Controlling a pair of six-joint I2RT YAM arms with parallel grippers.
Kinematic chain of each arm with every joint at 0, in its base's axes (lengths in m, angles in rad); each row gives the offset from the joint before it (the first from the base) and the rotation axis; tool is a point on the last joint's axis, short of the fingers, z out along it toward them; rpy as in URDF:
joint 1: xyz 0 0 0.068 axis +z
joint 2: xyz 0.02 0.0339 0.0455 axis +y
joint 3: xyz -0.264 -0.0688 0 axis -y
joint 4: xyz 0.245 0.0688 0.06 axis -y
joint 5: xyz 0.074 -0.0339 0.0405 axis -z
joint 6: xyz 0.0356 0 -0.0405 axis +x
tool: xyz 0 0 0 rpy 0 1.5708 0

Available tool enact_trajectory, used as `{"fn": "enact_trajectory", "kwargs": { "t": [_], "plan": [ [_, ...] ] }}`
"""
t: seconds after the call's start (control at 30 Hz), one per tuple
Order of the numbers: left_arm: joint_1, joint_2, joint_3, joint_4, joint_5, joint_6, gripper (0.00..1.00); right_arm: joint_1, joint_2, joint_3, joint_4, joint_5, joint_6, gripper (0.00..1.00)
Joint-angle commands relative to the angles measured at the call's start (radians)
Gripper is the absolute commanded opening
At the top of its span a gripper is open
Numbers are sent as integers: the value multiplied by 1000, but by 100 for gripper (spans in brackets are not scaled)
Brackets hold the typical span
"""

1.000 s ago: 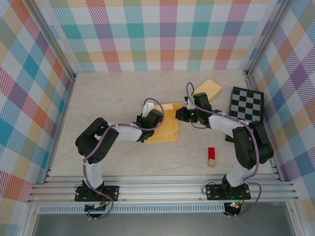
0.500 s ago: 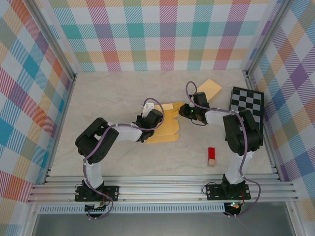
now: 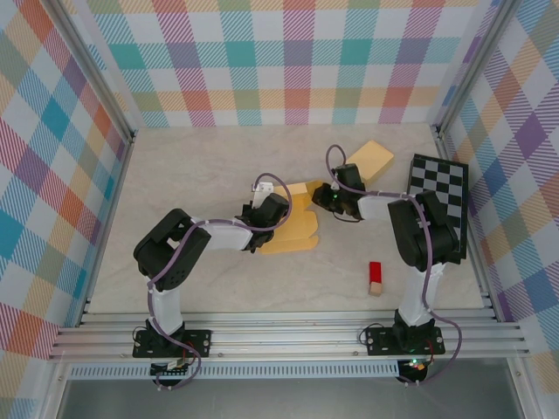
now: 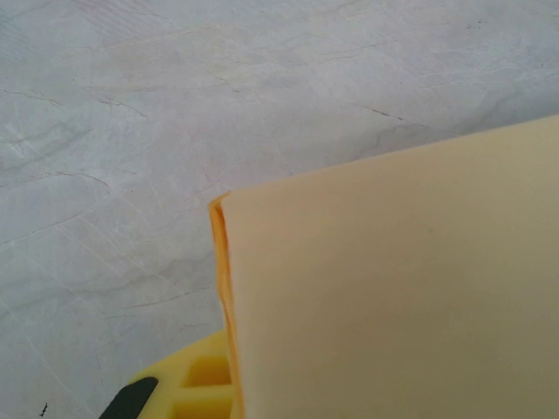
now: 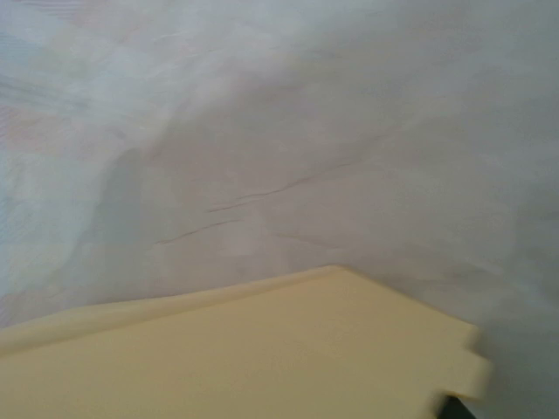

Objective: Fold the paper box

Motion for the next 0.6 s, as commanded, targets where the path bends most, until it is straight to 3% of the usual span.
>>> {"fn": "enact_trajectory", "kwargs": {
  "t": [0.0, 0.33, 0.57],
  "plan": [
    [-10, 44, -8, -129, 57, 56, 0, 62, -9, 12, 29, -37, 43, 14],
    [-10, 37, -13, -133, 59, 52, 0, 118, 93, 27, -8, 38, 130, 14],
    [-9, 27, -28, -121, 57, 52, 0, 118, 131, 35, -144, 105, 183, 14]
  ]
}}
